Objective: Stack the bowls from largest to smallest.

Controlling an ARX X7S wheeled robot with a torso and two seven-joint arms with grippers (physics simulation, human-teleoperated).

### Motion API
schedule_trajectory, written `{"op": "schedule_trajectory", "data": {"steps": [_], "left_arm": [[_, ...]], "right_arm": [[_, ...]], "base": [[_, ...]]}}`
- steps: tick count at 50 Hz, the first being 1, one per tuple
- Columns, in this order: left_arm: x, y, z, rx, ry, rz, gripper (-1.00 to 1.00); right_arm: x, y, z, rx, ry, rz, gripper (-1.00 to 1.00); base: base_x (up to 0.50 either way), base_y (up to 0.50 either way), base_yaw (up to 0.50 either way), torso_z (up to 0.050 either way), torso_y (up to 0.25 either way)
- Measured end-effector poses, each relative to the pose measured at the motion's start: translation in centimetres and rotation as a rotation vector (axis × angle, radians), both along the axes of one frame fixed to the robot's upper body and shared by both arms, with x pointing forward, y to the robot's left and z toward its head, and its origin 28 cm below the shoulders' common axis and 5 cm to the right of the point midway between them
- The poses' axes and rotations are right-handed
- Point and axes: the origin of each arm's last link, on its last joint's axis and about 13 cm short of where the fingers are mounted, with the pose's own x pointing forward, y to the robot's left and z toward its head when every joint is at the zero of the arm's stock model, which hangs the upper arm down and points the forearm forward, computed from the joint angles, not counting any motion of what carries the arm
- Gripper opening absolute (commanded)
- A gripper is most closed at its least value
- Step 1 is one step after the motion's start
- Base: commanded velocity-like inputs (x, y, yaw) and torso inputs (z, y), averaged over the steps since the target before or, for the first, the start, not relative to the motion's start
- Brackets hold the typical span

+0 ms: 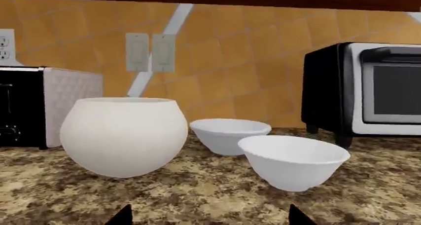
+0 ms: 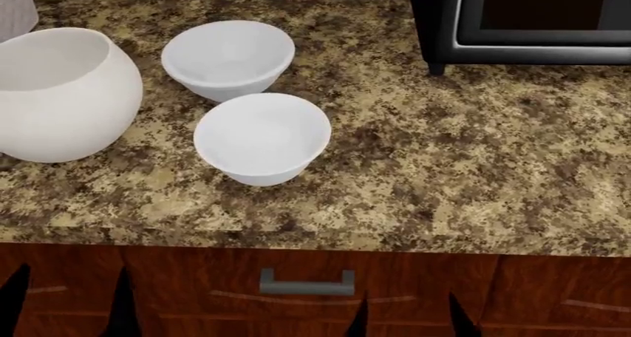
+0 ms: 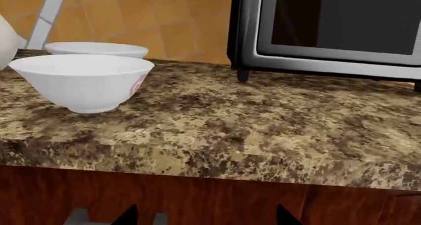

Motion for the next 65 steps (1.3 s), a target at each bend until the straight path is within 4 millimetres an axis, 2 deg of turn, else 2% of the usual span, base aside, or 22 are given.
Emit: {"op": "schedule_trajectory", "data": {"steps": [2,10,14,20,30,39,47,52,65], "left_arm": [[0.5,0.5,1.3,-0.016,-0.03,0.01,1.0],[3.4,2.2,10.8,-0.059,-0.23,0.012,1.0],[3.9,2.7,14.4,-0.046,-0.311,0.005,1.0],[4.1,3.2,18.2,-0.031,-0.394,-0.006,1.0],[4.7,3.8,23.1,0.01,-0.498,-0.02,1.0],[5.6,4.3,26.8,0.041,-0.553,-0.02,1.0],[6.0,4.3,29.0,0.058,-0.573,-0.019,1.0],[6.0,4.2,29.6,0.059,-0.573,-0.023,1.0],[6.0,4.1,30.0,0.044,-0.558,-0.031,1.0]], "right_arm": [[0.5,-0.2,1.1,-0.009,-0.024,0.003,1.0],[3.3,-1.0,7.4,-0.052,-0.115,0.007,1.0],[4.3,-1.3,9.6,-0.064,-0.137,0.009,1.0],[5.3,-1.6,11.8,-0.077,-0.155,0.01,1.0],[7.6,-2.1,14.8,-0.101,-0.164,0.02,1.0],[9.6,-2.3,17.6,-0.099,-0.181,0.03,1.0],[10.5,-2.4,20.0,-0.085,-0.205,0.043,1.0],[10.8,-2.3,20.8,-0.079,-0.217,0.057,1.0],[11.1,-2.1,21.6,-0.083,-0.23,0.074,1.0]], "base": [[0.0,0.0,0.0,0.0,0.0],[0.0,0.0,0.0,0.0,0.0],[0.0,0.0,0.0,0.0,0.0],[0.0,0.0,0.0,0.0,0.0],[0.0,0.0,0.0,0.0,0.0],[0.0,0.0,0.0,0.0,0.0],[0.0,0.0,0.0,0.0,0.0],[0.0,0.04,0.0,0.0,0.0],[0.0,0.45,0.0,0.0,0.0]]}}
